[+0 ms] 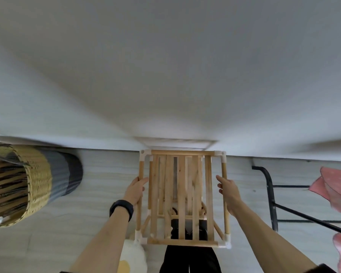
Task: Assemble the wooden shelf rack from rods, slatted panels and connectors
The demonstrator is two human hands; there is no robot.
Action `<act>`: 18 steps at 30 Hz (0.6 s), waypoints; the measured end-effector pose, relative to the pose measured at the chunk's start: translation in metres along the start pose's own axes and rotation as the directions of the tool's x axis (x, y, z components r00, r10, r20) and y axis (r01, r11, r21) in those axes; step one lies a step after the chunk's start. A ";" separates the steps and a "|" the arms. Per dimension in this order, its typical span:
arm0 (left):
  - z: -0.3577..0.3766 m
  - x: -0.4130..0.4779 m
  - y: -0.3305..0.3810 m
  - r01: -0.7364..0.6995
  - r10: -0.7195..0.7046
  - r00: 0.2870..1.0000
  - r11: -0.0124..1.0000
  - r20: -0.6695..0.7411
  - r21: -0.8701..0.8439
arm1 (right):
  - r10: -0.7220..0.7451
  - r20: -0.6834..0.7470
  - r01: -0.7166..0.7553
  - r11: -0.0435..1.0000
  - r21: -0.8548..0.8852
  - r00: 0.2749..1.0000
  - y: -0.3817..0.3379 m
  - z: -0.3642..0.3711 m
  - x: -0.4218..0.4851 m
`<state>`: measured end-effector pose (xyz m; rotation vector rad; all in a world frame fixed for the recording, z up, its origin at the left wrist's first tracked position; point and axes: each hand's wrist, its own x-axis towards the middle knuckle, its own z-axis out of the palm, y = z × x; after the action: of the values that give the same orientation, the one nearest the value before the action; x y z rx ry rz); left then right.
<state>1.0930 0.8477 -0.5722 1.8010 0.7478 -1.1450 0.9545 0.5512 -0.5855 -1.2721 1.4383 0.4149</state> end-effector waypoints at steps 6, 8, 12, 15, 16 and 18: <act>-0.002 0.025 0.014 -0.038 0.038 0.999 0.998 0.001 0.051 | -0.021 0.013 0.022 0.999 -0.025 1.000 -0.013 0.014 0.017; -0.001 0.028 0.019 -0.070 0.070 0.997 0.996 0.014 0.063 | -0.045 0.012 0.046 0.997 -0.067 0.999 -0.017 0.016 0.019; -0.002 0.027 0.021 -0.089 0.086 0.996 0.992 0.034 0.086 | -0.069 0.027 0.072 0.982 -0.172 0.997 -0.018 0.017 0.014; -0.005 0.010 0.020 -0.110 0.101 0.993 0.980 0.057 0.167 | -0.091 0.063 0.107 0.930 -0.352 0.994 -0.014 0.013 -0.002; -0.005 0.003 0.020 -0.135 0.123 0.990 0.965 0.067 0.226 | -0.106 0.071 0.127 0.887 -0.444 0.992 -0.014 0.011 -0.011; -0.006 -0.019 0.021 -0.172 0.141 0.984 0.915 0.111 0.366 | -0.130 0.116 0.174 0.752 -0.635 0.985 -0.015 0.005 -0.032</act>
<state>1.1051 0.8429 -0.5467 2.0700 0.3402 -1.3094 0.9640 0.5647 -0.5538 -1.8940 1.1494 0.8858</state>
